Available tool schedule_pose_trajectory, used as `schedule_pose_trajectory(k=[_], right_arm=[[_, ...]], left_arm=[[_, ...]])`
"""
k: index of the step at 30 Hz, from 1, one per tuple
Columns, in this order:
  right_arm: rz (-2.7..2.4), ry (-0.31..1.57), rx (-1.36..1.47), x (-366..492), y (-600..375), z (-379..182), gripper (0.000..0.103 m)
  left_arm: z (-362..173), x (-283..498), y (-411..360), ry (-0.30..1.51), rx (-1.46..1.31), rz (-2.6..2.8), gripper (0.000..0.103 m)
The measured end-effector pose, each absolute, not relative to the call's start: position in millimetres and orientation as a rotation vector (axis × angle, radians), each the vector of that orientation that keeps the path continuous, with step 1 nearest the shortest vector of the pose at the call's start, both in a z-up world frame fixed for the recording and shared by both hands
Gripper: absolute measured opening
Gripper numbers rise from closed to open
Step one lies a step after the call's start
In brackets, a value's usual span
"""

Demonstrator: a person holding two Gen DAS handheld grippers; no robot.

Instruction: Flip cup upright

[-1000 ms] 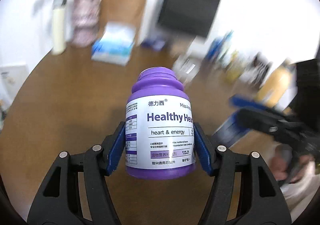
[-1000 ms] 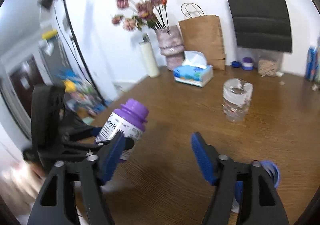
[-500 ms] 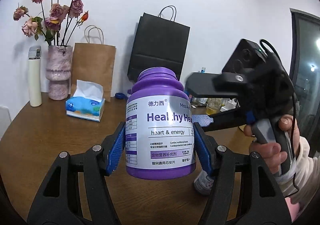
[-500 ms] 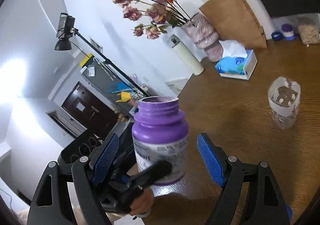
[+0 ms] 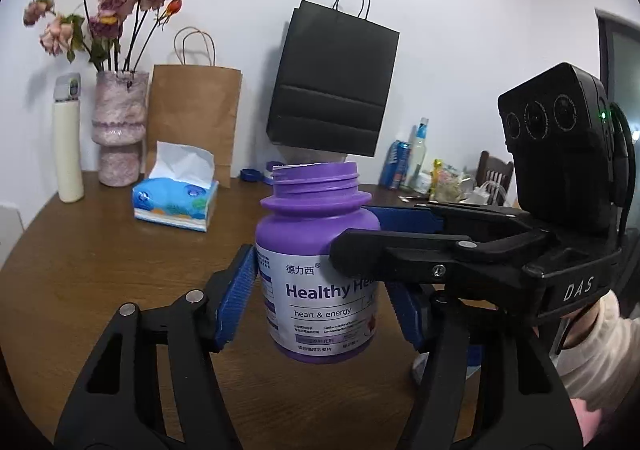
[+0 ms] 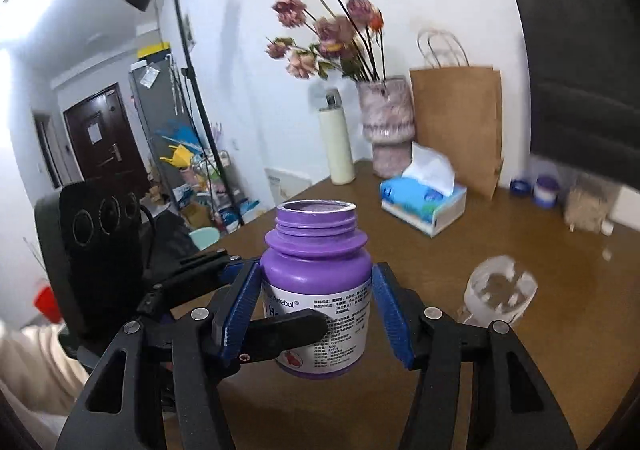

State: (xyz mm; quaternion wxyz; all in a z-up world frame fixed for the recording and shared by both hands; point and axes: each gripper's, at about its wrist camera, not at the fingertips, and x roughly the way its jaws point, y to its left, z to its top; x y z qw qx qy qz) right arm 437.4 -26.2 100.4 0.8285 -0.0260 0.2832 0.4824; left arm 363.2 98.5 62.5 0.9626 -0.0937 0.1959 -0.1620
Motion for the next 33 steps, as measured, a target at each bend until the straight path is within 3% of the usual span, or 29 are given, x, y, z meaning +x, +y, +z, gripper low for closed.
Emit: schedule_pose_trajectory(k=[13, 22, 25, 27, 28, 29, 30, 31, 33], right_arm=[[0.981, 0.547, 0.015, 378, -55, 88, 0.062], [1.010, 0.714, 0.005, 365, -60, 41, 0.061], [0.991, 0.709, -0.032, 354, -62, 38, 0.061], [0.961, 0.676, -0.073, 342, -66, 38, 0.060], [0.947, 0.670, -0.091, 338, -68, 39, 0.060], [0.932, 0.660, -0.117, 331, -71, 39, 0.055], [0.926, 0.644, -0.132, 324, -74, 40, 0.049], [0.917, 0.627, -0.151, 315, -79, 39, 0.036], [0.899, 0.614, -0.173, 305, -86, 37, 0.034]], left_arm=[[58, 305, 74, 0.392, -0.164, -0.335, 0.059], [23, 291, 61, 0.560, -0.165, -0.303, 0.060], [19, 287, 56, 0.612, -0.161, -0.347, 0.074], [18, 280, 53, 0.610, -0.142, -0.364, 0.074], [18, 273, 50, 0.595, -0.122, -0.355, 0.073], [18, 267, 48, 0.590, -0.112, -0.361, 0.062], [17, 261, 44, 0.587, -0.101, -0.371, 0.055], [15, 256, 40, 0.587, -0.085, -0.359, 0.046], [12, 248, 29, 0.582, -0.040, -0.353, 0.038]])
